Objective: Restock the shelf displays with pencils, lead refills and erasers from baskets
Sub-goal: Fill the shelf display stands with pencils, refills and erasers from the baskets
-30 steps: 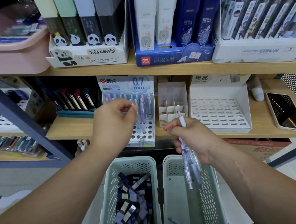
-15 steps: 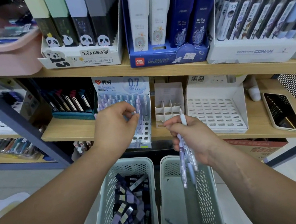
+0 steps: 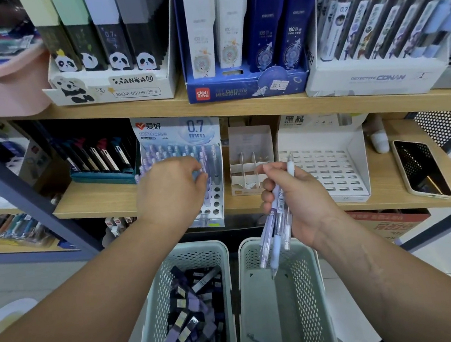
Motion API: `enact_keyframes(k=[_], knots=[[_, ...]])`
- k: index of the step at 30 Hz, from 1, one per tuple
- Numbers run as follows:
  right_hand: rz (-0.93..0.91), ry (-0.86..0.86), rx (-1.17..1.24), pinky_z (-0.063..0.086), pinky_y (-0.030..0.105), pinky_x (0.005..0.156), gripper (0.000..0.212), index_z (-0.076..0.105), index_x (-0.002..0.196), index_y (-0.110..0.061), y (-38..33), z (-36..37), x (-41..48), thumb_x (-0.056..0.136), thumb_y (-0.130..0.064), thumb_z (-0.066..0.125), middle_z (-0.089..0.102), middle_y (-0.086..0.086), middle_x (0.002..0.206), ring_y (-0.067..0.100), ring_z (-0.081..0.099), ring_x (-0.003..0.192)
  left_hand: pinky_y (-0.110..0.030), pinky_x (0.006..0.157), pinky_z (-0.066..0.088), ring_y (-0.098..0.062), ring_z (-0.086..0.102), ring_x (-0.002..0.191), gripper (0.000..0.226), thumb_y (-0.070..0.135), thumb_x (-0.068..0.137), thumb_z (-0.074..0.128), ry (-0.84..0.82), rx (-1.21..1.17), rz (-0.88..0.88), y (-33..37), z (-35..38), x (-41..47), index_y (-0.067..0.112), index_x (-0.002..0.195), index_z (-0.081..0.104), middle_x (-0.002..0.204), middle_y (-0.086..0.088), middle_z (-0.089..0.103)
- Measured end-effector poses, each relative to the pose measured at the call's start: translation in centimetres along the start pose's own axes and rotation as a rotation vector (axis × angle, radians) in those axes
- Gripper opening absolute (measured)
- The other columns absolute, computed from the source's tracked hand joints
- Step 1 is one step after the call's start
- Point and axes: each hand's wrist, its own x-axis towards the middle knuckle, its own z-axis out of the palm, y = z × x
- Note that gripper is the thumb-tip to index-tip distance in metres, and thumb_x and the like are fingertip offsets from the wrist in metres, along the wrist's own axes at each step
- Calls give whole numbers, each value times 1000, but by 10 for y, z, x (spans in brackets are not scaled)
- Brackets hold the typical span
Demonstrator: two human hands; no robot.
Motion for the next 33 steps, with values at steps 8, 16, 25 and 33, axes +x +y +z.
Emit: enact_keyframes(k=[8,16,25,33], knots=[[-94,82,100,46,28,51,11,72,99,-11,-2,5,3,99,-13,61,52,2,67,14,50,54,-28,58,52,-12,63,58,32,49,87,69,-323,-426,-265,43,-18,-33,20,72,67,63,1,65],[-157,175,51,53,29,53,18,69,105,-10,4,15,3,100,-2,54,52,5,68,15,53,53,-29,49,47,-24,69,59,18,25,89,75,-704,-868,-592,44,-14,-56,8,91,70,77,-13,72],[-147,204,2,62,35,60,11,66,107,-6,7,17,5,101,-6,56,58,8,68,20,65,56,-30,56,56,-20,71,61,7,15,93,68,-577,-750,-475,33,-18,-54,15,89,73,75,-7,74],[-30,100,-181,50,27,45,9,65,100,-5,14,18,5,99,-14,64,60,9,67,13,52,46,-28,56,57,-16,65,59,13,15,83,77,-265,-1237,-808,18,-27,-37,6,91,71,72,-7,66]])
